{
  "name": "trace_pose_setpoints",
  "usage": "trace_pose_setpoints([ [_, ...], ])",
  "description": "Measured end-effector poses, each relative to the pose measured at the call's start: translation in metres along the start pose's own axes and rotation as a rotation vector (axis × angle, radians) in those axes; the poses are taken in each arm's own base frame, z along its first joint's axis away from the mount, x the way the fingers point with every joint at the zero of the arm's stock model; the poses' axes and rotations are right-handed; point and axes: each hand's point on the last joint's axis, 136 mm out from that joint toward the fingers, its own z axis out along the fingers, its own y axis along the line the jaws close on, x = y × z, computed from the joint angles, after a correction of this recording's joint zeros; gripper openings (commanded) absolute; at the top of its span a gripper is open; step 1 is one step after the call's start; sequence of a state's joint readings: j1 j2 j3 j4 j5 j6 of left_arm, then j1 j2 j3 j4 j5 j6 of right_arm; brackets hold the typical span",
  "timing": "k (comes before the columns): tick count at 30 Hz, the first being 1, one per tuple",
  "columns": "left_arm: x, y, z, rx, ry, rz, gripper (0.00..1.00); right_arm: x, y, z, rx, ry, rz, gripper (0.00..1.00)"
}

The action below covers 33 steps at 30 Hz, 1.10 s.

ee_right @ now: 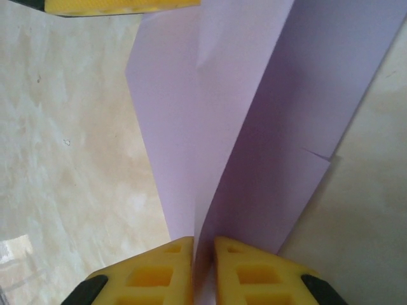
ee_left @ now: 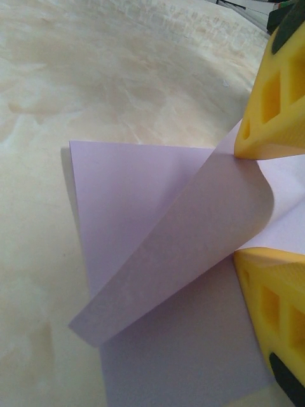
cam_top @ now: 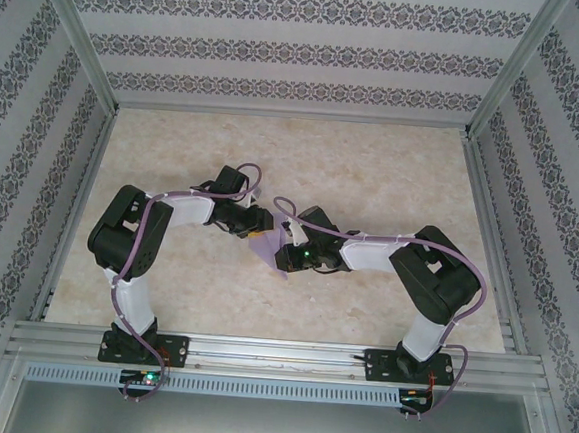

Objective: Fold a paper plane with a square sheet of paper (fold left side to right side)

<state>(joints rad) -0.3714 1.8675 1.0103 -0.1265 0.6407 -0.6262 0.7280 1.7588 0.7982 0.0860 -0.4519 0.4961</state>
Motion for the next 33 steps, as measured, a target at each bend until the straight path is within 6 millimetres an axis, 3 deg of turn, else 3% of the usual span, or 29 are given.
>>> trace_pose_setpoints([
  [6, -0.001, 0.000, 0.000, -0.001, 0.000, 0.002, 0.42, -0.004, 0.001, -0.005, -0.028, -0.002, 0.020, 0.29],
  [10, -0.001, 0.000, 0.001, -0.002, 0.000, 0.003, 0.41, -0.019, 0.008, -0.023, -0.063, -0.051, 0.031, 0.39],
  [17, -0.001, 0.000, 0.001, -0.002, 0.000, 0.003, 0.41, -0.045, 0.010, -0.050, -0.118, -0.134, 0.050, 0.42],
  [33, -0.001, 0.000, 0.001, -0.002, 0.000, 0.003, 0.41, -0.042, 0.001, -0.018, -0.113, -0.058, 0.124, 0.31],
])
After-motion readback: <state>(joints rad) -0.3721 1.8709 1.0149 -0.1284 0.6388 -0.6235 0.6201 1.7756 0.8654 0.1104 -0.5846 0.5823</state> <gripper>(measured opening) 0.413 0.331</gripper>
